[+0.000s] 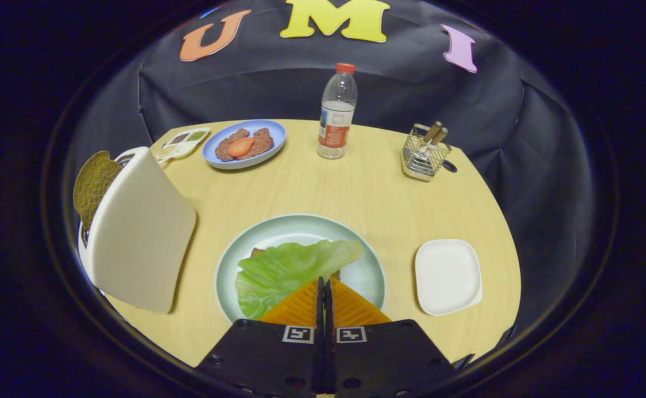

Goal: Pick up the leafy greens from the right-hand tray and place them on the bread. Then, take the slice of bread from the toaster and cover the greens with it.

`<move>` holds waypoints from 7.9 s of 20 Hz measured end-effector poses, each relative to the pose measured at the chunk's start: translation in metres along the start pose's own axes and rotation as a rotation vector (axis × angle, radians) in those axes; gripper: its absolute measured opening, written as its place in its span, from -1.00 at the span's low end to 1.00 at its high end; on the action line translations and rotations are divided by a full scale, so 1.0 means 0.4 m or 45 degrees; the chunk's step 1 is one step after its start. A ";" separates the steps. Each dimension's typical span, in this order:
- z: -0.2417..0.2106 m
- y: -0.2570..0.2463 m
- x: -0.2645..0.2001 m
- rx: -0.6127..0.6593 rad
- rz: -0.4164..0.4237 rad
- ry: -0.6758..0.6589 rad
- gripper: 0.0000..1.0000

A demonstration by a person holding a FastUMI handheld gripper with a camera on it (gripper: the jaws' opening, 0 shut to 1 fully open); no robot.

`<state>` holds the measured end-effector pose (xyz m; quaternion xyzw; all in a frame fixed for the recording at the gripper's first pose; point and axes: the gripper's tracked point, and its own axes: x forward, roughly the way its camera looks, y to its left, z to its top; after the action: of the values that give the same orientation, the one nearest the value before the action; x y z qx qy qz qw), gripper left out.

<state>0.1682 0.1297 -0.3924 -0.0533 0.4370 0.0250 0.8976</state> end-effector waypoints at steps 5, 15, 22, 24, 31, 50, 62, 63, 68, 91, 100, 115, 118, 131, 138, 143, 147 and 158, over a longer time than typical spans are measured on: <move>-0.029 0.017 0.032 -0.016 0.076 0.036 -0.92; -0.021 -0.053 -0.092 -0.004 0.023 -0.079 -0.29; 0.093 -0.037 -0.286 -0.002 -0.007 -0.353 0.39; 0.150 -0.018 -0.365 0.037 -0.013 -0.500 0.70; 0.265 0.127 -0.548 0.063 0.051 -0.778 0.91; 0.224 0.657 -0.283 0.017 0.102 -0.321 0.78; 0.222 0.657 -0.269 0.071 0.089 -0.172 -0.70; 0.238 0.654 -0.291 0.079 0.106 -0.191 -0.70; 0.310 0.621 -0.407 0.151 0.187 -0.290 -0.70; 0.123 0.214 -0.121 0.483 0.108 -0.093 -0.70; 0.051 0.087 -0.014 0.492 0.110 -0.039 -0.64; -0.018 -0.007 0.030 0.432 0.076 0.016 0.45; 0.020 -0.017 -0.047 0.385 0.074 -0.088 0.68; 0.231 -0.163 -0.719 0.128 0.092 -0.850 0.93; 0.233 -0.190 -0.987 0.115 0.105 -1.067 0.92; 0.181 -0.229 -1.075 0.138 0.072 -1.139 0.92; 0.143 -0.213 -1.086 0.099 0.100 -1.140 0.92; 0.133 -0.190 -1.063 0.005 0.114 -1.116 0.92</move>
<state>-0.0457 0.0612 -0.0196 -0.0169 0.0170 0.0833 0.9962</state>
